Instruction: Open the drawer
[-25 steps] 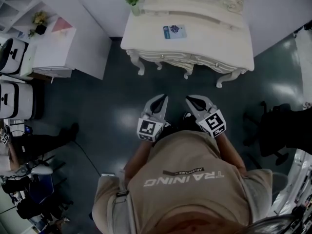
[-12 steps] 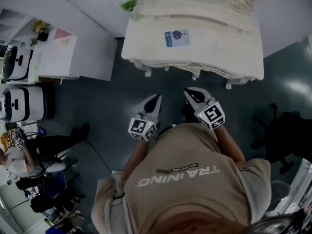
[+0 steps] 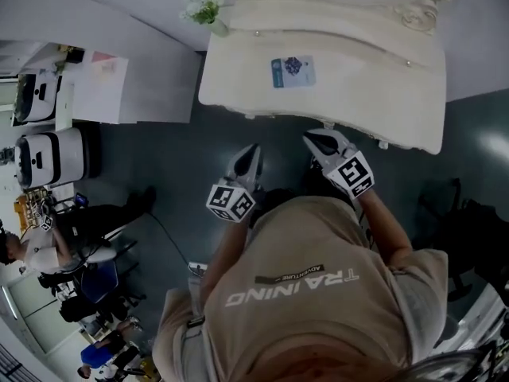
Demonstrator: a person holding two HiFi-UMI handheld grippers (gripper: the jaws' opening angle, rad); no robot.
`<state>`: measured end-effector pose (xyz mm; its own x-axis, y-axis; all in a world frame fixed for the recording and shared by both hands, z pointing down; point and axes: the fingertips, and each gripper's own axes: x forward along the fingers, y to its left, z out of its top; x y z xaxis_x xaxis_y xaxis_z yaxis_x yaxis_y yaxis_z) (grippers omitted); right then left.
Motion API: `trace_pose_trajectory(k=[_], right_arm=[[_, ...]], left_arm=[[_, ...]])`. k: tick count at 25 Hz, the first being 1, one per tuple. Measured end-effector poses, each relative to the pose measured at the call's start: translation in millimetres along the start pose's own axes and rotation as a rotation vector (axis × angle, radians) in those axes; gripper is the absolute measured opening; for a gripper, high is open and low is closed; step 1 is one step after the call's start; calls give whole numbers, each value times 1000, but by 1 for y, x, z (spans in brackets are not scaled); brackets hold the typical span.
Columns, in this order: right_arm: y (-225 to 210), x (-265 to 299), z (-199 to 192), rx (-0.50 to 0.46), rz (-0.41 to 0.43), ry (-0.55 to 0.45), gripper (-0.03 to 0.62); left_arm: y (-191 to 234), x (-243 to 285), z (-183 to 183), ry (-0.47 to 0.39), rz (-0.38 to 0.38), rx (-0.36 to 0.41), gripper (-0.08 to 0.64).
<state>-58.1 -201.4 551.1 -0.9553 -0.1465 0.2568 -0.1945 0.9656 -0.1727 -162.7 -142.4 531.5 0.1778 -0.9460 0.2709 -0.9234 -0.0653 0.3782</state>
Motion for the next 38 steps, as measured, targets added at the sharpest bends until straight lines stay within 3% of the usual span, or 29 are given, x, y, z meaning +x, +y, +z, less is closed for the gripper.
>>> trace_pose_trajectory(k=[2,10,13,16,20,21,22,24,27,29,34,38], right_arm=[[-12,3,-5,24,3,8,3],[-64,27,-8,53,-82,-15,3],[-71,39,7,18,-118,-22,3],[-79,46,30,-8,-168,-19,3],[-87,63,55,-12,-243,-31,3],[-87,69,61,-17,-258,-29,3],[-86,74,65,-26,-273,-24,3],[-81,81,72,-47,-300,-8,3],[-77,81,76,-47,-355,2,3],[-78,73,72,-25,-398,9,3],[-89,54,65,-10,-467,54,3],[-104,40,57,7,-504,64,3]], left_arm=[[3,11,-4,9,8,-51,0],[51,56,1,56,63,127,0],[78,69,-5,75,53,102,0],[101,78,-23,141,33,90,0],[132,89,-65,300,-29,111,3],[141,91,-79,350,-44,103,15],[149,95,-95,406,-62,78,107],[163,101,-129,517,-90,-22,199],[183,111,-168,629,-106,-183,206],[191,118,-186,683,-106,-234,206],[196,137,-216,765,-97,-303,204],[197,158,-237,816,-91,-287,204]])
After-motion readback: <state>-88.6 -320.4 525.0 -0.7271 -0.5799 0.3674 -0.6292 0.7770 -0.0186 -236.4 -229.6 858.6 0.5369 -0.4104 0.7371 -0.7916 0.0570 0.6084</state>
